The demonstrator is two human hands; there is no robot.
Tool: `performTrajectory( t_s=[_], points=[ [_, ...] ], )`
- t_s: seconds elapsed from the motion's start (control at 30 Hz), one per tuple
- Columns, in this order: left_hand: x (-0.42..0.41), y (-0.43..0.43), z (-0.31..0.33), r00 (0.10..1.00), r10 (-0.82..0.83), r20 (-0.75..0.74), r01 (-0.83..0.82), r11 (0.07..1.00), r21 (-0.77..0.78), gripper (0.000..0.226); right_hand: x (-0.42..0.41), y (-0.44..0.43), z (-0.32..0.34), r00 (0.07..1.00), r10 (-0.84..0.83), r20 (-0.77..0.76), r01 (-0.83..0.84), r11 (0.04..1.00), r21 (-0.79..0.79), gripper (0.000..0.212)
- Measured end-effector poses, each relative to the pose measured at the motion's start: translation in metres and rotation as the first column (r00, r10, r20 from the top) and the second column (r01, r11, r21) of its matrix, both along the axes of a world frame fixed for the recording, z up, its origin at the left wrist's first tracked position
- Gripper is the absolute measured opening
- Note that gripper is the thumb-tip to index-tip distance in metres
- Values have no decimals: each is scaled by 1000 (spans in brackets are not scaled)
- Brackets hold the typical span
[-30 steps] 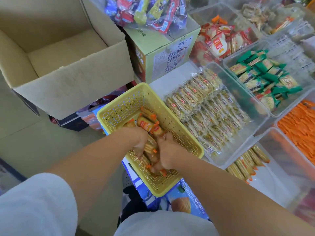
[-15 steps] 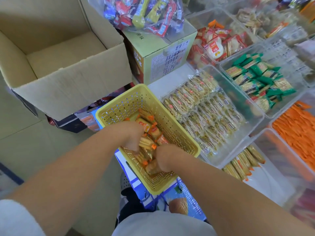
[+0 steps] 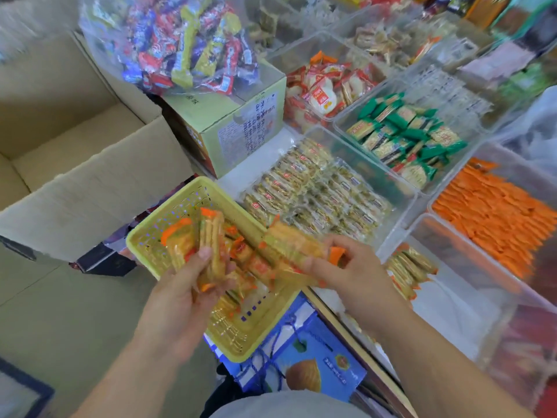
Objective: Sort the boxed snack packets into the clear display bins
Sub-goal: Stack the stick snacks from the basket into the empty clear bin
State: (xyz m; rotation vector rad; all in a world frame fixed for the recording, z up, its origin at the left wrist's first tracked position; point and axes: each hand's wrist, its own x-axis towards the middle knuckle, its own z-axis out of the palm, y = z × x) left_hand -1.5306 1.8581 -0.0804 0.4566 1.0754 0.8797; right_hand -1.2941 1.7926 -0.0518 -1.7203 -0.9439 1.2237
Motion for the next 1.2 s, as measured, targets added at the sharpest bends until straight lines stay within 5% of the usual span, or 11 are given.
performTrajectory(
  t_s=[0.13, 0.3, 0.43, 0.53, 0.63, 0.77, 0.9, 1.03, 1.2],
  points=[
    [60, -26, 8, 989, -93, 114, 103, 991, -86, 50, 11, -28, -12, 883, -419, -210, 416, 907, -62, 38],
    [123, -47, 16, 897, -416, 149, 418, 908, 16, 63, 18, -59, -15, 842, -434, -319, 469, 882, 37, 28],
    [162, -54, 11, 840, -541, 32, 540, 841, 22, 63, 43, -83, -31, 787, -498, -363, 526, 850, -26, 16],
    [187, -56, 0, 813, -577, -73, 580, 815, 11, 43, 83, -100, -57, 753, -628, -196, 636, 771, -25, 10],
    [207, -53, -13, 776, -594, -209, 610, 793, 11, 40, 139, -117, -88, 676, -692, 252, 706, 707, 47, 15],
    [226, -45, -30, 748, -596, -290, 623, 782, 1, 41, 196, -123, -123, 483, -644, 593, 717, 679, 154, 15],
    [226, -41, -43, 701, -639, -317, 675, 737, 9, 40, 218, -104, -150, 417, -390, 821, 620, 782, 56, 24],
    [223, -40, -49, 685, -660, -309, 695, 719, 4, 47, 227, -83, -164, 401, -188, 897, 560, 825, -77, 28],
    [220, -36, -55, 678, -672, -300, 701, 713, -15, 46, 231, -63, -178, 531, -4, 847, 501, 808, -310, 13]
  ],
)
